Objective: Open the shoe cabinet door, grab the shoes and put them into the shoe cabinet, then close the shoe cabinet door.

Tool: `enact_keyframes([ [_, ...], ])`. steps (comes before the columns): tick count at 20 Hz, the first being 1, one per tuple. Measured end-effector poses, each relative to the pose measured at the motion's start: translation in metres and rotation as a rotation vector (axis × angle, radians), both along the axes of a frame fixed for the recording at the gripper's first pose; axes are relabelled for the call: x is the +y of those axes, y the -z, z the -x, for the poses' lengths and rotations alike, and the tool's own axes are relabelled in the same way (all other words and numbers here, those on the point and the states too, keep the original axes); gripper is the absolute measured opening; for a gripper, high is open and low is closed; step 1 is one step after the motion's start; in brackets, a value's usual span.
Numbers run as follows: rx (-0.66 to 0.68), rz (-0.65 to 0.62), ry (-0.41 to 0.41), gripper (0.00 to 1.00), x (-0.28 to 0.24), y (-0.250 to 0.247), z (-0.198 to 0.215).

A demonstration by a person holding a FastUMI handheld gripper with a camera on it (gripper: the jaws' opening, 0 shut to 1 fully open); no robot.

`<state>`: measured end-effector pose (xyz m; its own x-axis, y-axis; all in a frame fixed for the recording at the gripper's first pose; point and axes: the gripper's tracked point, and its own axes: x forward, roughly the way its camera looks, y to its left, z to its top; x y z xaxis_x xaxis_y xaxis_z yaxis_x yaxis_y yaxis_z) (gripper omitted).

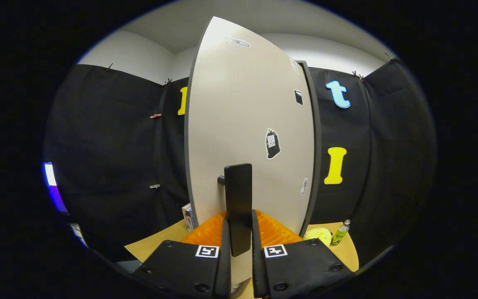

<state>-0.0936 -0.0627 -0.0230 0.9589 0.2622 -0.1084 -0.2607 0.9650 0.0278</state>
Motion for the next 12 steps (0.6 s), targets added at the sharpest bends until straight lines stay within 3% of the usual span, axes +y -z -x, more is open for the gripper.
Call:
enact_keyframes([
  [12, -0.009, -0.012, 0.19, 0.24, -0.095, -0.01, 0.017],
])
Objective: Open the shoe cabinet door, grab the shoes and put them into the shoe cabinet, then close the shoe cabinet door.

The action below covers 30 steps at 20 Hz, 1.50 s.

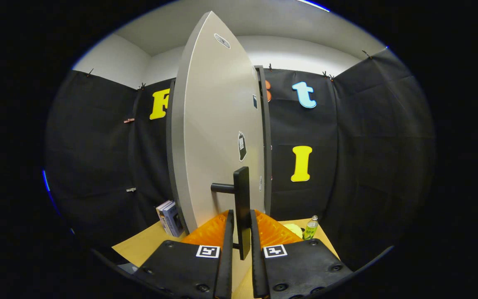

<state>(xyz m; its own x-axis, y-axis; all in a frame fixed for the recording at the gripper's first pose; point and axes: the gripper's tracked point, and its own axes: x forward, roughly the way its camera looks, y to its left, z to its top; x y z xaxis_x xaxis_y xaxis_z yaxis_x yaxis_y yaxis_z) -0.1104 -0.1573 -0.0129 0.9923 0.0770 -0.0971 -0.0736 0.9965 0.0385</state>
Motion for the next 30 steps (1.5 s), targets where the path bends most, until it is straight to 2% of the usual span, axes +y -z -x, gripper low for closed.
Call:
enact_keyframes([
  [5, -0.035, 0.007, 0.041, 0.18, -0.027, -0.01, 0.009],
  [10, -0.062, 0.022, 0.07, 0.18, -0.036, -0.018, 0.013],
  [17, -0.094, 0.022, 0.155, 0.18, -0.051, -0.028, 0.016],
  [21, -0.132, 0.05, 0.155, 0.18, -0.049, -0.034, 0.017],
  [25, -0.142, 0.035, 0.097, 0.18, -0.032, -0.037, 0.024],
  [30, -0.096, 0.034, -0.062, 0.18, 0.022, -0.01, 0.03],
])
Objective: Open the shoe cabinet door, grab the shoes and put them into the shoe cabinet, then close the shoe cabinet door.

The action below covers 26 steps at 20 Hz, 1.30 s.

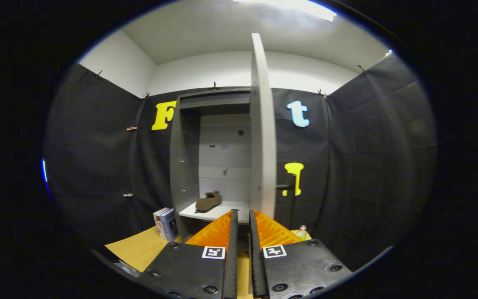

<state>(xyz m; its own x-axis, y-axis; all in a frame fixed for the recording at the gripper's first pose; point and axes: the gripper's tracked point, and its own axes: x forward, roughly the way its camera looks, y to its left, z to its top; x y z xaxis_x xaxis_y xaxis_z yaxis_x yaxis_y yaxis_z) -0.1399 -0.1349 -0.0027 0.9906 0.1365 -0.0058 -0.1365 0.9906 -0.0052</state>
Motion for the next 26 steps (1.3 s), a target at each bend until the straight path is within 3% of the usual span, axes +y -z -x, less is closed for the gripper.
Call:
enact_keyframes([
  [5, 0.156, -0.035, -0.128, 0.18, 0.062, 0.064, -0.008],
  [9, 0.32, -0.011, -0.139, 0.18, 0.108, 0.143, -0.032],
  [16, 0.584, -0.028, -0.049, 0.19, 0.143, 0.272, -0.063],
  [22, 0.771, -0.017, 0.038, 0.19, 0.142, 0.374, -0.062],
  [24, 0.821, 0.0, 0.052, 0.28, 0.144, 0.403, -0.06],
  [26, 0.862, 0.023, 0.059, 0.25, 0.144, 0.429, -0.055],
])
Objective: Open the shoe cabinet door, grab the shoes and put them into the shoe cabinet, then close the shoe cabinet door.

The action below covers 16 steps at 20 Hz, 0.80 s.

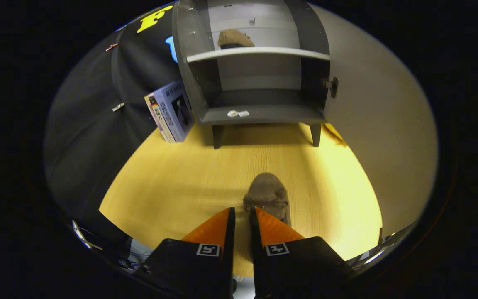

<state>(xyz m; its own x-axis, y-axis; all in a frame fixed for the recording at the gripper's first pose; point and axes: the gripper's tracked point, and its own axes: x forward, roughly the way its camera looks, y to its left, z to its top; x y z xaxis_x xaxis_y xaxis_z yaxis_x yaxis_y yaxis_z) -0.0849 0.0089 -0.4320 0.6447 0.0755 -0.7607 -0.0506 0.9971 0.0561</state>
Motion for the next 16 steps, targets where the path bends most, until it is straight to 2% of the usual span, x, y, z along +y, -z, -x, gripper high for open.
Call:
enact_keyframes([
  [4, 0.086, -0.023, 0.043, 0.27, -0.009, 0.043, 0.009],
  [5, 0.094, -0.033, 0.059, 0.36, -0.011, 0.05, 0.008],
  [8, 0.115, -0.045, 0.062, 0.32, -0.014, 0.07, 0.007],
  [16, 0.052, -0.039, 0.023, 0.33, -0.01, 0.088, -0.03],
])
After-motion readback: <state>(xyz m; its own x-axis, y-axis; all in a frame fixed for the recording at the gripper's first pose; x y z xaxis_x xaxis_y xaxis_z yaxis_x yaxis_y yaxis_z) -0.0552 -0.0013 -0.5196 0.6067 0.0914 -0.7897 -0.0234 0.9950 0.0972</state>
